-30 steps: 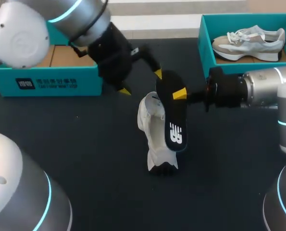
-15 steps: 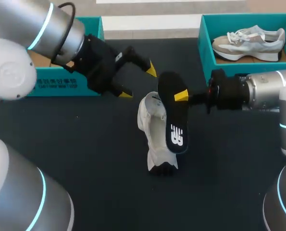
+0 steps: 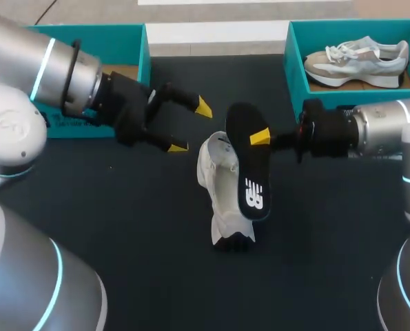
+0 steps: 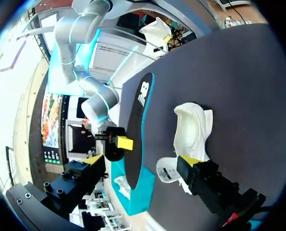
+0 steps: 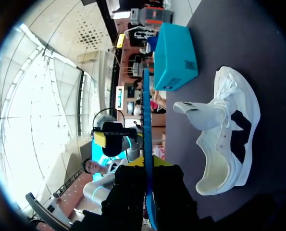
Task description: Take the shoe out of the shoebox, open the shoe tongue, remove and reinsert the insole, then place the shoe into the shoebox
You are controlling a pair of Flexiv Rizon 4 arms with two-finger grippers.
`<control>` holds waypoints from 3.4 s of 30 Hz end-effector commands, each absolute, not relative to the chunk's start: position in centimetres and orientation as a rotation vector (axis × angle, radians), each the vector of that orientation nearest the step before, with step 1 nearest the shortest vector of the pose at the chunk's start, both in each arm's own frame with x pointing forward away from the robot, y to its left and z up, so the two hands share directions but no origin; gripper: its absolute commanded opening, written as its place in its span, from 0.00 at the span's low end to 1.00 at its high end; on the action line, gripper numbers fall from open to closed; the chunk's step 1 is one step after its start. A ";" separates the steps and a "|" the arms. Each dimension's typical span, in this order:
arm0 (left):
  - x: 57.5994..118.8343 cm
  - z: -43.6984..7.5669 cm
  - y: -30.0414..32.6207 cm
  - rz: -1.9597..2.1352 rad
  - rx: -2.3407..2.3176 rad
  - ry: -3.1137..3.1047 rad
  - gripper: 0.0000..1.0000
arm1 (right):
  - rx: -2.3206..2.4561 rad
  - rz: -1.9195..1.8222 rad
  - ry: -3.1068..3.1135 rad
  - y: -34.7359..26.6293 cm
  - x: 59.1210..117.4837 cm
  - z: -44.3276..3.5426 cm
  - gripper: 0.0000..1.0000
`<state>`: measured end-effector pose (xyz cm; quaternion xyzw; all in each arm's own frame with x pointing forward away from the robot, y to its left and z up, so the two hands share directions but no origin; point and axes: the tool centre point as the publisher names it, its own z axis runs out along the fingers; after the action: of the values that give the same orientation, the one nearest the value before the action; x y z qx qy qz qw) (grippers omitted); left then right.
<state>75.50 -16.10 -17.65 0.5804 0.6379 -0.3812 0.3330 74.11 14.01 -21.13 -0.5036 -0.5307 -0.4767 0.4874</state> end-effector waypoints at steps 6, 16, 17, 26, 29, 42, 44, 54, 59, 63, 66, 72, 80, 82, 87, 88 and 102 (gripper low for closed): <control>75.9 -18.8 -17.1 -1.048 1.280 1.383 1.00 | -1.197 -1.143 -1.279 14.7 74.3 -20.2 0.00; 77.0 -18.4 -19.3 -1.065 1.149 1.321 1.00 | -1.177 -1.110 -1.259 15.5 74.1 -19.5 0.00; 77.0 -18.4 -19.5 -1.065 1.147 1.321 1.00 | -1.177 -1.109 -1.259 15.6 74.1 -19.5 0.00; 77.9 -18.2 -21.4 -1.085 1.088 1.322 0.74 | -1.186 -1.129 -1.258 15.9 73.5 -19.3 0.00; 78.0 -18.3 -21.9 -1.087 1.087 1.322 0.56 | -1.189 -1.138 -1.256 15.9 73.3 -19.3 0.00; 78.3 -18.7 -24.3 -1.102 1.093 1.320 0.34 | -1.197 -1.156 -1.252 15.8 73.0 -19.3 0.00; 78.1 -18.8 -24.5 -1.106 1.094 1.319 0.31 | -1.203 -1.160 -1.251 15.8 73.0 -19.3 0.00; 77.7 -19.4 -24.8 -1.110 1.094 1.330 0.22 | -1.206 -1.167 -1.260 15.7 73.1 -19.1 0.00; 77.4 -19.8 -25.0 -1.114 1.092 1.333 0.17 | -1.199 -1.167 -1.263 15.9 73.3 -19.1 0.00; 77.2 -20.0 -25.1 -1.122 1.090 1.338 0.07 | -1.200 -1.169 -1.263 15.9 73.3 -19.1 0.00; 77.2 -20.0 -25.1 -1.127 1.086 1.341 0.00 | -1.201 -1.170 -1.263 16.0 73.2 -19.1 0.00; 77.3 -19.9 -25.2 -1.133 1.074 1.342 0.00 | -1.202 -1.176 -1.261 16.1 73.0 -19.1 0.00; 77.2 -20.3 -24.9 -1.163 1.058 1.389 0.00 | -1.232 -1.180 -1.255 15.5 72.3 -19.0 1.00; 77.1 -20.3 -24.8 -1.168 1.064 1.400 0.00 | -1.254 -1.191 -1.261 15.1 72.1 -18.8 1.00; 76.8 -20.1 -24.1 -1.206 1.061 1.438 0.00 | -1.314 -1.198 -1.288 14.0 71.3 -18.1 1.00; 76.8 -20.1 -23.9 -1.212 1.062 1.450 0.00 | -1.323 -1.204 -1.310 13.6 71.1 -17.7 1.00; 75.7 -18.9 -22.0 -1.343 1.091 1.566 0.00 | -1.346 -1.360 -2.009 11.0 70.5 -15.4 1.00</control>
<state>75.69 -22.82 -19.49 0.4241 0.6120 -0.5301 0.4057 71.26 11.19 -16.32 -0.4895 -0.6290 -0.5147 0.3160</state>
